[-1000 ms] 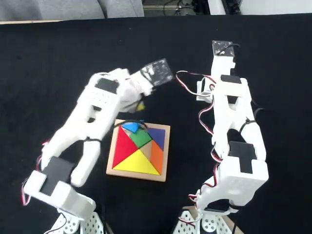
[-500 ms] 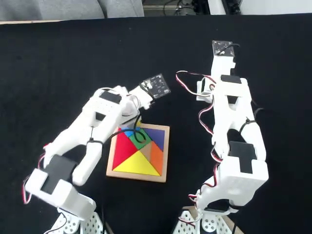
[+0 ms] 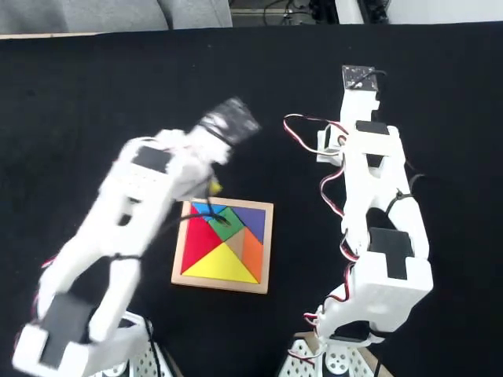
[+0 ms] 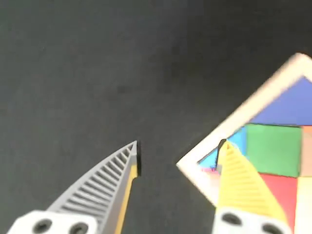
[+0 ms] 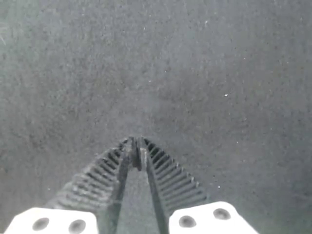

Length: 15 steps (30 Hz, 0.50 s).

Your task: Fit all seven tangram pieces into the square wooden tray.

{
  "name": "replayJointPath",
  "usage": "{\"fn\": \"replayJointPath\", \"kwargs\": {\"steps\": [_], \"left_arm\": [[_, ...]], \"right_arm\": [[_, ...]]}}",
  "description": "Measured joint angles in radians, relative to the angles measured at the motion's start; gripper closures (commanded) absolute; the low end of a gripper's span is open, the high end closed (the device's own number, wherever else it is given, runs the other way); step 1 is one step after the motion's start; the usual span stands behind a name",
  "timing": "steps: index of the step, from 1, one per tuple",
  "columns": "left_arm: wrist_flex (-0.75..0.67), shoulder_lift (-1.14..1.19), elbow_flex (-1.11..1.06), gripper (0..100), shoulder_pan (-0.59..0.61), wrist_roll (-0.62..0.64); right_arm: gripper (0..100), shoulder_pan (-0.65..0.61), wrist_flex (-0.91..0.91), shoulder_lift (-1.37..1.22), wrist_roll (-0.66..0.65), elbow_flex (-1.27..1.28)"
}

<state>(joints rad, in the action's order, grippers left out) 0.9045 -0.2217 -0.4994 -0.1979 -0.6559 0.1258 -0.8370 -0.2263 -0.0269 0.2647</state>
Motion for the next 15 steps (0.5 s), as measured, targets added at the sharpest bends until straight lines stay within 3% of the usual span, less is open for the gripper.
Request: {"fn": "replayJointPath", "kwargs": {"steps": [5,8,12,15], "left_arm": [[0.104,-0.236,-0.063,74,0.242,0.207],[0.126,-0.377,-0.167,77,0.411,0.305],[0.094,-0.462,-0.381,97,0.543,0.328],[-0.006,-0.463,-0.509,95,0.605,0.331]], "right_arm": [[98.8,0.000,-0.129,0.003,0.000,-0.026],[98.8,-0.028,-0.292,0.041,-0.098,-0.035],[98.8,-0.109,-0.436,0.048,-0.310,0.009],[98.8,-0.155,-0.417,0.048,-0.331,0.089]]}}
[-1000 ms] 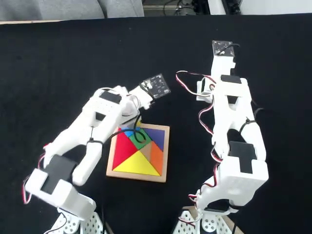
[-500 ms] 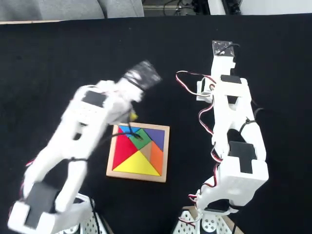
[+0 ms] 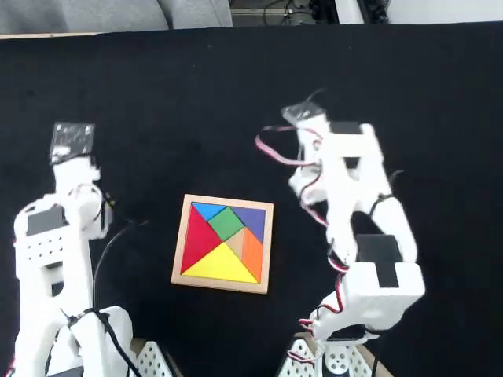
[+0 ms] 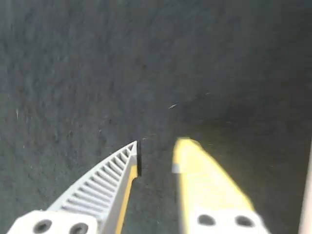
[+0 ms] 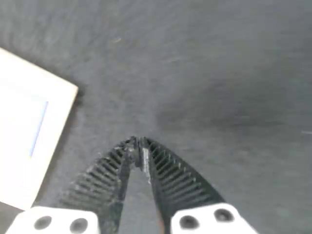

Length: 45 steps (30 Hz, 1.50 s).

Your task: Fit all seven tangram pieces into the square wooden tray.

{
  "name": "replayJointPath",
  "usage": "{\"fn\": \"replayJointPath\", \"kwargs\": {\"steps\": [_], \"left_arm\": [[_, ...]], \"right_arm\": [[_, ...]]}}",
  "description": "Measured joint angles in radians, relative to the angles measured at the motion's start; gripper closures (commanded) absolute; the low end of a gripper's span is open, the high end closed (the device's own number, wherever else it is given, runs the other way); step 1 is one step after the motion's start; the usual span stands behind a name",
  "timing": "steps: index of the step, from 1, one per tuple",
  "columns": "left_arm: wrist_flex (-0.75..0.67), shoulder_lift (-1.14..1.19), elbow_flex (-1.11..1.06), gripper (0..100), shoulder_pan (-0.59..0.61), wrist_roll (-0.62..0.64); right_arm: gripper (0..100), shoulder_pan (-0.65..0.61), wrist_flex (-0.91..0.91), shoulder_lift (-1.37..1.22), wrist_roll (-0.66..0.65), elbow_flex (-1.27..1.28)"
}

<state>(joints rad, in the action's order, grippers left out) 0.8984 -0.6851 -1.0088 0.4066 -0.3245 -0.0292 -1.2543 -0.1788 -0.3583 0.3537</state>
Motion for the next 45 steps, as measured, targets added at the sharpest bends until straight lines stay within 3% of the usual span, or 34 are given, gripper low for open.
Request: {"fn": "replayJointPath", "kwargs": {"steps": [6,13,19,25,33,40,45], "left_arm": [[-0.133,-0.002,-0.153,97,0.035,0.006],[-0.146,-0.014,-0.245,97,-0.002,0.006],[-0.146,-0.014,-0.247,97,-0.009,0.006],[-0.091,-0.014,-0.167,97,0.006,0.051],[-0.080,-0.172,0.078,97,0.012,0.428],[-0.005,-0.597,0.040,97,-0.075,0.342],[0.037,-1.019,-0.152,97,-0.110,0.292]], "right_arm": [[98.8,-0.092,0.014,0.000,0.002,0.095],[98.8,-0.216,0.094,0.000,0.000,0.097],[98.8,-0.249,0.137,-0.021,0.000,0.043],[98.8,-0.227,-0.018,0.014,0.000,-0.084],[98.7,-0.066,-0.103,0.591,0.000,-0.152],[98.7,-0.061,-0.069,1.158,0.057,0.068],[98.7,-0.060,0.074,1.442,0.152,0.333]]}}
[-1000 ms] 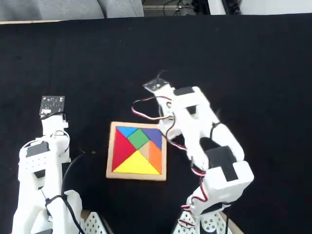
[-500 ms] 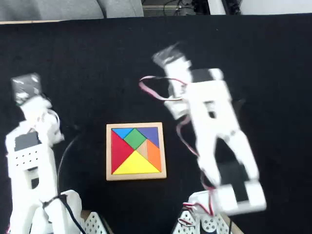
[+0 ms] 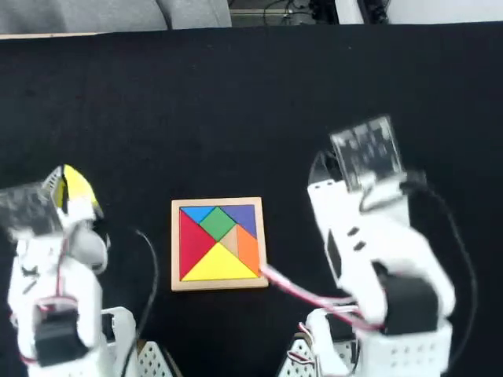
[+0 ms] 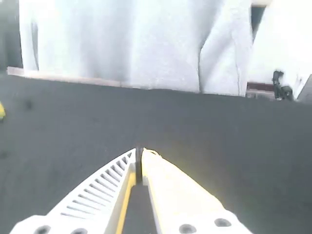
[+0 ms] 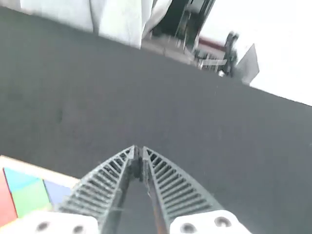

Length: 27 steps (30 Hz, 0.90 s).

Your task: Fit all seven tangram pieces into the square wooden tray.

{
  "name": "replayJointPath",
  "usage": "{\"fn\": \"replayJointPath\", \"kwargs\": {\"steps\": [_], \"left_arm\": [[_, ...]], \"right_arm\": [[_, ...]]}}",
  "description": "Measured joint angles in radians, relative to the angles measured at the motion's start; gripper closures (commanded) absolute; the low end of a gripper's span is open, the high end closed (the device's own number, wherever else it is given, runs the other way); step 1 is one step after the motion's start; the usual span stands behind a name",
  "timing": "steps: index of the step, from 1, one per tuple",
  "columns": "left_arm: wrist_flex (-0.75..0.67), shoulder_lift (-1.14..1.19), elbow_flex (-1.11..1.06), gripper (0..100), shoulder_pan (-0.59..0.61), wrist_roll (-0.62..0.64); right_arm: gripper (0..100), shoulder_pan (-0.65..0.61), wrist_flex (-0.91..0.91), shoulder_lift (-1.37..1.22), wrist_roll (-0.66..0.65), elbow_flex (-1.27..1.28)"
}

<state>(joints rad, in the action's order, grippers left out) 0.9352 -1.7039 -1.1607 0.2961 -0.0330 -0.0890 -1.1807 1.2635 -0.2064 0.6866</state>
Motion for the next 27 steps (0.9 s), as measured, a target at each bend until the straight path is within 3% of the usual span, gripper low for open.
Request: {"fn": "replayJointPath", "kwargs": {"steps": [5,11,15,21,27], "left_arm": [[-0.025,-0.054,-0.169,97,-0.023,-0.061],[-0.226,-0.052,-0.411,97,-0.035,-0.035],[-0.284,-0.066,-0.519,97,-0.035,-0.034],[-0.124,-0.064,-0.523,97,-0.034,-0.029],[0.262,-0.075,-0.523,97,-0.034,-0.028]], "right_arm": [[98.8,0.000,0.130,0.167,0.017,0.244],[98.8,0.026,0.330,0.324,0.018,0.589],[98.7,0.046,0.311,0.496,0.018,0.729],[98.7,0.187,0.270,0.542,0.101,0.758],[98.7,0.239,0.433,0.542,0.140,0.982]]}}
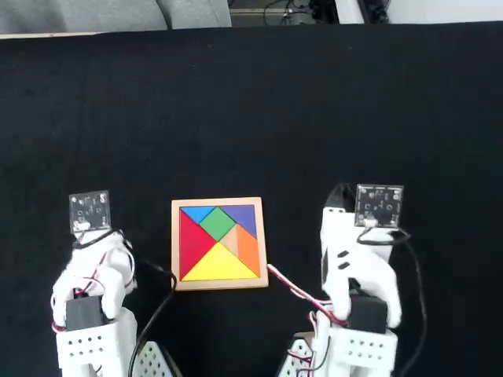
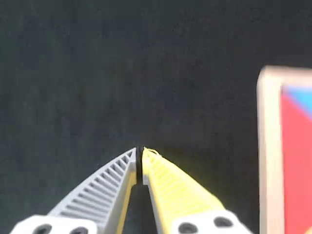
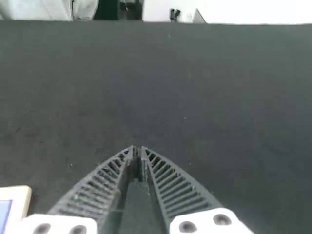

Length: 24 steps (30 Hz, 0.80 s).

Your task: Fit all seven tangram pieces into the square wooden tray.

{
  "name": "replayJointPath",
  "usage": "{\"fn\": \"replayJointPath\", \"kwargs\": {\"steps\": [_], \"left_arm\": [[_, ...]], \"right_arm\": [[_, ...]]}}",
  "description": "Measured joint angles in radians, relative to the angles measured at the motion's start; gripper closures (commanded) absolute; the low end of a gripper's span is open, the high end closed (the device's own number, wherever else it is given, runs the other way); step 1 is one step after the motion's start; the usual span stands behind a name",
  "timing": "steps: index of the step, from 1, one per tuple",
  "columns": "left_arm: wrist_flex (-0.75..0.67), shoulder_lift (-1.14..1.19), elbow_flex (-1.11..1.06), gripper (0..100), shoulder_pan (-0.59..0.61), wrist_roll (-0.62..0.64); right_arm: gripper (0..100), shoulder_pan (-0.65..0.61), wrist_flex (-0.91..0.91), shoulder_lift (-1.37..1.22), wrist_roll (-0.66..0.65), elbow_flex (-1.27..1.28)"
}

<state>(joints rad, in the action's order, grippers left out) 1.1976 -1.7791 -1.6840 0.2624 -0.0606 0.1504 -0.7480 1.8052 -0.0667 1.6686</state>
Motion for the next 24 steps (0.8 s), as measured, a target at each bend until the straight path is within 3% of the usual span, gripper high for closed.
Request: {"fn": "replayJointPath", "kwargs": {"steps": [4,13,24], "left_arm": [[0.044,-0.008,0.000,97,0.000,0.000],[0.058,-0.008,0.000,97,0.000,0.000],[0.058,-0.008,0.000,97,0.000,0.000]], "right_arm": [[98.7,0.003,-0.077,0.000,-0.031,0.017],[98.7,0.002,-0.516,0.000,-0.041,0.017],[98.7,0.002,-0.549,0.000,-0.041,0.017]]}}
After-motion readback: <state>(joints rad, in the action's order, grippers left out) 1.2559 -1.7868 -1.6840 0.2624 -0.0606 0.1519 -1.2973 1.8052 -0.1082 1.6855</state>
